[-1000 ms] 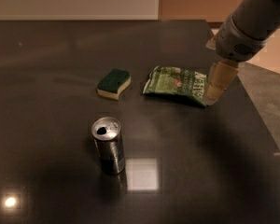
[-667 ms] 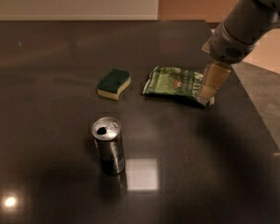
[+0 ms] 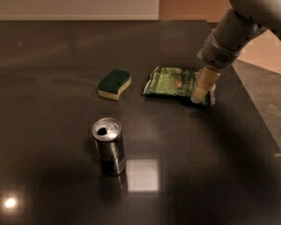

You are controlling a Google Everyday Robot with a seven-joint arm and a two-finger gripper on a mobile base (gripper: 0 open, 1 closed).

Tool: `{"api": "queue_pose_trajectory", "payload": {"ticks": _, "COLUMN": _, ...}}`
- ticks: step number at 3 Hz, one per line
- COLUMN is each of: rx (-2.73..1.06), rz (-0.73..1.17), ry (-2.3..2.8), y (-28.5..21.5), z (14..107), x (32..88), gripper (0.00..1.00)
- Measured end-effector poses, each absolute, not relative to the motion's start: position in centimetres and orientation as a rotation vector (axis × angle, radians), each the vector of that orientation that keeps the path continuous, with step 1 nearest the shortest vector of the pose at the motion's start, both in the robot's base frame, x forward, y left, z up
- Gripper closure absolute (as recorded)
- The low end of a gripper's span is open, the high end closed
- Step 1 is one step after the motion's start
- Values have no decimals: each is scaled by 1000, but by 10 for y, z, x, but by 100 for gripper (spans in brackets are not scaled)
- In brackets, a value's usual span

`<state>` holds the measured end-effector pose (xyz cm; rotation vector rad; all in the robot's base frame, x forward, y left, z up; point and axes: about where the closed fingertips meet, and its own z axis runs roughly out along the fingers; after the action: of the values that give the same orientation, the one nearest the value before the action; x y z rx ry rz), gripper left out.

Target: Pick green jalapeno chip bag

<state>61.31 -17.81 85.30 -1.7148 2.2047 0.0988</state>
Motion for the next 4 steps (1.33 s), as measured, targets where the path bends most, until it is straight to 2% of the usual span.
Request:
{"api": "queue_pose_trajectory", "payload": {"ticks": 1, "rx": -1713, "rz": 111, "ry": 2237, "y": -179, "z": 842, "x": 621, "gripper": 2}}
{"api": "queue_pose_trajectory", "payload": {"ticks": 4, "rx": -1733, "rz": 181, "ry": 2352, "y": -184, "z": 822, "x": 626, "gripper": 71}}
